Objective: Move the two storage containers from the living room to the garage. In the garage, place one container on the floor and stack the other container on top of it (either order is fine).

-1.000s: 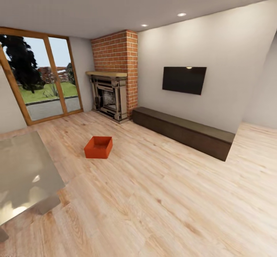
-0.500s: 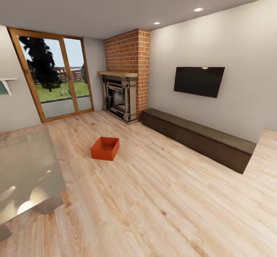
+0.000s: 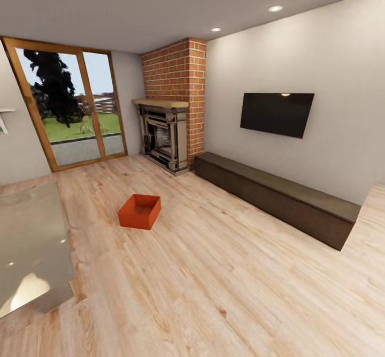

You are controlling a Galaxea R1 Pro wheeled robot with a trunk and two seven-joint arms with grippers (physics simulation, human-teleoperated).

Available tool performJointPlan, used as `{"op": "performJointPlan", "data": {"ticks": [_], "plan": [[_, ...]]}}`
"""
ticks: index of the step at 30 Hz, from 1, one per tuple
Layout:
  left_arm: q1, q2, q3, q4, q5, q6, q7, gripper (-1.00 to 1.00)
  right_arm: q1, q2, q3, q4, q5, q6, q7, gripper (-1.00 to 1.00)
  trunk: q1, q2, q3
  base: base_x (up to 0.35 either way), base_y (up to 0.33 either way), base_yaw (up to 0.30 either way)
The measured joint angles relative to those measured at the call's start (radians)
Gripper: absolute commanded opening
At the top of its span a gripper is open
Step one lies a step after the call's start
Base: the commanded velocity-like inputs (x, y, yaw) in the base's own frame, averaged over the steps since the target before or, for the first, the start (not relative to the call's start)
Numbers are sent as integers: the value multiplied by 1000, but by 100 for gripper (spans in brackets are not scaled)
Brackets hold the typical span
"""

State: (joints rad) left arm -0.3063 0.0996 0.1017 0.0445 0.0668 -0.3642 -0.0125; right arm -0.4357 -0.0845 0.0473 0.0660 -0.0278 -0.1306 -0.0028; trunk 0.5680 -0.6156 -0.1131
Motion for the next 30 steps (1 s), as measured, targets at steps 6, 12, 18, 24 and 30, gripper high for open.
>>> {"op": "performJointPlan", "data": {"ticks": [6, 12, 18, 24, 30], "plan": [[0, 0, 0, 0, -2, 0, 0, 100, 0, 0, 0, 0, 0, 0, 0, 100, 0, 0, 0, 321, -111, 0], [0, 0, 1, 0, -3, 1, 0, 100, 0, 0, 0, 0, 0, 0, 0, 100, 0, 0, 0, 322, -143, 0], [0, 0, 0, 0, -3, 1, 0, 100, 0, 0, 0, 0, 0, 0, 0, 100, 0, 0, 0, 322, -155, 21], [0, -1, 1, 0, -3, 1, 1, 100, -1, 0, 0, 0, 0, 0, 0, 100, 0, 0, 0, 303, -199, 245], [0, -1, 1, 0, -3, 1, 1, 100, -1, 0, 0, 0, 0, 0, 0, 100, 0, 0, 0, 276, -230, 285]]}}
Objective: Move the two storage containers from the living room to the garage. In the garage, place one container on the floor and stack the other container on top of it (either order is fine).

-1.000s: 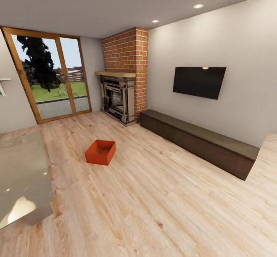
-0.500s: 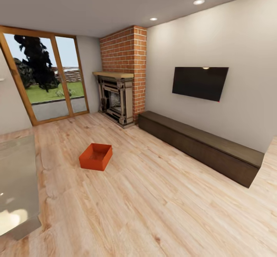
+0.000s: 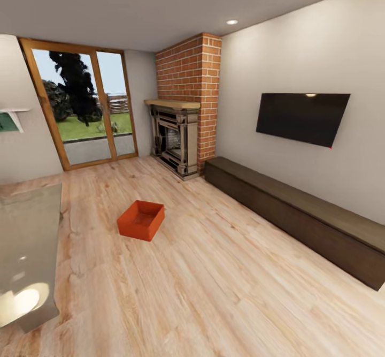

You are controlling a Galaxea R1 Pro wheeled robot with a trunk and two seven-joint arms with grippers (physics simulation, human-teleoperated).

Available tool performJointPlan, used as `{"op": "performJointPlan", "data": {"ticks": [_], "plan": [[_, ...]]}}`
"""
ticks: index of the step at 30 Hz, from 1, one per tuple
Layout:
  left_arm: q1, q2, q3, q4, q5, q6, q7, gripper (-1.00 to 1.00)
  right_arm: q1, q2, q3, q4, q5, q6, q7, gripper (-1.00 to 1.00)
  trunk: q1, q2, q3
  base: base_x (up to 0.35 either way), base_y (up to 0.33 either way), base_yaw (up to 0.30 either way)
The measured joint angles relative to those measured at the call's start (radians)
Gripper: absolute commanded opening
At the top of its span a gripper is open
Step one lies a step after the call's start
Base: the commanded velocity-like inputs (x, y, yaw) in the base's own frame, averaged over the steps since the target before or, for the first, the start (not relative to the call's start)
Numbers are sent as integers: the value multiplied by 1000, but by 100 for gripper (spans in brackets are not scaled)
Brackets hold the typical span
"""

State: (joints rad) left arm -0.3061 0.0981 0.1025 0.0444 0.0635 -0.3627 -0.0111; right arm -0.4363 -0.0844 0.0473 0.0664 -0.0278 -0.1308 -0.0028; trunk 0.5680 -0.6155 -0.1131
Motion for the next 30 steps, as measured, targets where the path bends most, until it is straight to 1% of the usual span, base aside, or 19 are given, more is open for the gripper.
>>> {"op": "performJointPlan", "data": {"ticks": [30], "plan": [[0, 0, 0, 0, -1, 0, 1, 100, 0, 0, 0, 0, 0, 0, 0, 100, 0, 0, 0, 268, -239, 287]]}}
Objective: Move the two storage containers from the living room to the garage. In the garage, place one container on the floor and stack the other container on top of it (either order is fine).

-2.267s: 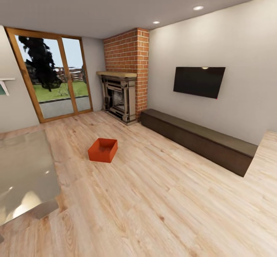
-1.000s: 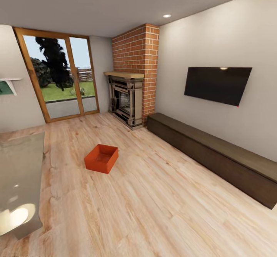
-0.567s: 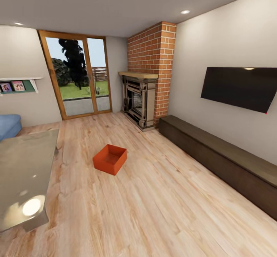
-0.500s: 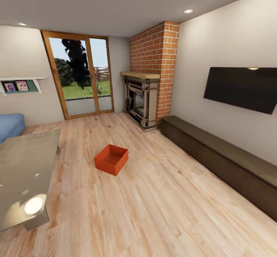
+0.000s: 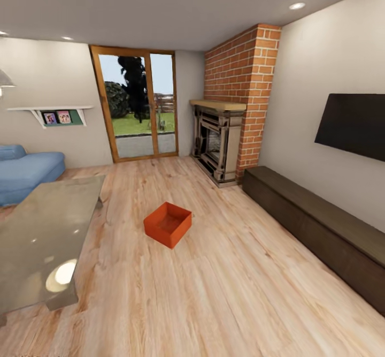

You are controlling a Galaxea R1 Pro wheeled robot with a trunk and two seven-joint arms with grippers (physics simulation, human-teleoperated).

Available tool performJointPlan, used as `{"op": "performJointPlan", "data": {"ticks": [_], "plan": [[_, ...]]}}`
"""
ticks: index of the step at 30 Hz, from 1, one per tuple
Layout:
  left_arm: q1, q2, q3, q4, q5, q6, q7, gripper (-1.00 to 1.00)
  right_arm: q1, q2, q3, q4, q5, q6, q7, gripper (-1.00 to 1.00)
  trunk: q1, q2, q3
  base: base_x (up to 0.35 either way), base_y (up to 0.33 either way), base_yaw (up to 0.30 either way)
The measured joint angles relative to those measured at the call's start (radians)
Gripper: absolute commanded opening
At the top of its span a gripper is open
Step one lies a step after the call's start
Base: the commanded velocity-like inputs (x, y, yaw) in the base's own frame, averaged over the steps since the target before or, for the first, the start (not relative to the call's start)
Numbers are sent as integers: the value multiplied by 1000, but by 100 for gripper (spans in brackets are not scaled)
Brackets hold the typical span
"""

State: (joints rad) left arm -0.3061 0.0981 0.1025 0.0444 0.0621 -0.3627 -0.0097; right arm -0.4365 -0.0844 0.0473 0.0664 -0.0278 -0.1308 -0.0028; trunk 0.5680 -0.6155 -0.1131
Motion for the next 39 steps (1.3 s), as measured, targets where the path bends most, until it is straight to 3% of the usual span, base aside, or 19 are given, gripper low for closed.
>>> {"op": "performJointPlan", "data": {"ticks": [25, 39], "plan": [[0, 0, 0, 0, 0, 0, 0, 100, 0, 0, 0, 0, 0, 0, 0, 100, 0, 0, 0, 267, -237, 37], [0, 0, 0, 0, 0, 0, 2, 100, 0, 0, 0, 0, 0, 0, 0, 100, 0, 0, 0, 303, -151, 193]]}}
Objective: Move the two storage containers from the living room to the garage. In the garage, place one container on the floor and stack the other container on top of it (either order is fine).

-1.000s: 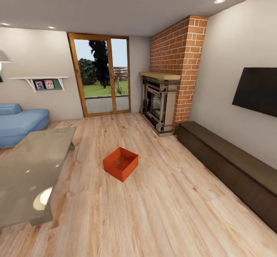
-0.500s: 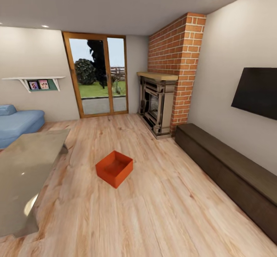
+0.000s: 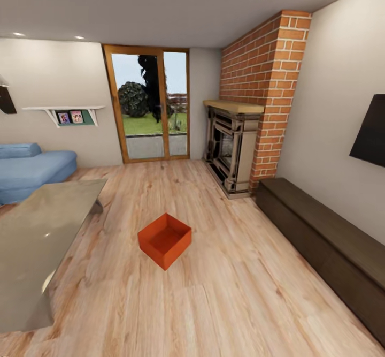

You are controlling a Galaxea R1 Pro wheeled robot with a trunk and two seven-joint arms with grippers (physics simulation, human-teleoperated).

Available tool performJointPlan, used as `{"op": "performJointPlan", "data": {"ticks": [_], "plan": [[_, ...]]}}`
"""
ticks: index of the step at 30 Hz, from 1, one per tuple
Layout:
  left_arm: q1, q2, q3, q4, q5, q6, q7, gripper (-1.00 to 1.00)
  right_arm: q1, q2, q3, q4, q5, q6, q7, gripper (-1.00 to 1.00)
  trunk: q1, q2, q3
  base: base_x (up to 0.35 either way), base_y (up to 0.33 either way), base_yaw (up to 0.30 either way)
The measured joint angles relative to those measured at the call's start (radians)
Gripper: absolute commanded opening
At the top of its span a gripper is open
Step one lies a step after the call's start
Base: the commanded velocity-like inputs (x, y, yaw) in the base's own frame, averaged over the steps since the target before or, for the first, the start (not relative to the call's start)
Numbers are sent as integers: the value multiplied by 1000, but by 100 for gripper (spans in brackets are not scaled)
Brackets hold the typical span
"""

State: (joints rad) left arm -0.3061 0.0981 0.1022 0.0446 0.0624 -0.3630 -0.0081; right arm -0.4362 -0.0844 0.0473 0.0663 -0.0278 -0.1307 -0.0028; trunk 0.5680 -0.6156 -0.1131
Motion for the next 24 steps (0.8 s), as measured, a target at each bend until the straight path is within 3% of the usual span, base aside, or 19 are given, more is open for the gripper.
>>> {"op": "performJointPlan", "data": {"ticks": [7, 17, 24], "plan": [[0, 0, 0, 0, 0, 0, 4, 100, 0, 0, 0, 0, 0, 0, 0, 100, 0, 0, 0, 304, -187, 239], [0, 0, 0, 0, 0, 1, 4, 100, 0, 0, 0, 0, 0, 0, 0, 100, 0, 0, 0, 289, -214, 48], [0, 0, 0, 0, 0, 0, 4, 100, 0, 0, 0, 0, 1, 0, 0, 100, 0, 0, 0, 278, -227, 250]]}}
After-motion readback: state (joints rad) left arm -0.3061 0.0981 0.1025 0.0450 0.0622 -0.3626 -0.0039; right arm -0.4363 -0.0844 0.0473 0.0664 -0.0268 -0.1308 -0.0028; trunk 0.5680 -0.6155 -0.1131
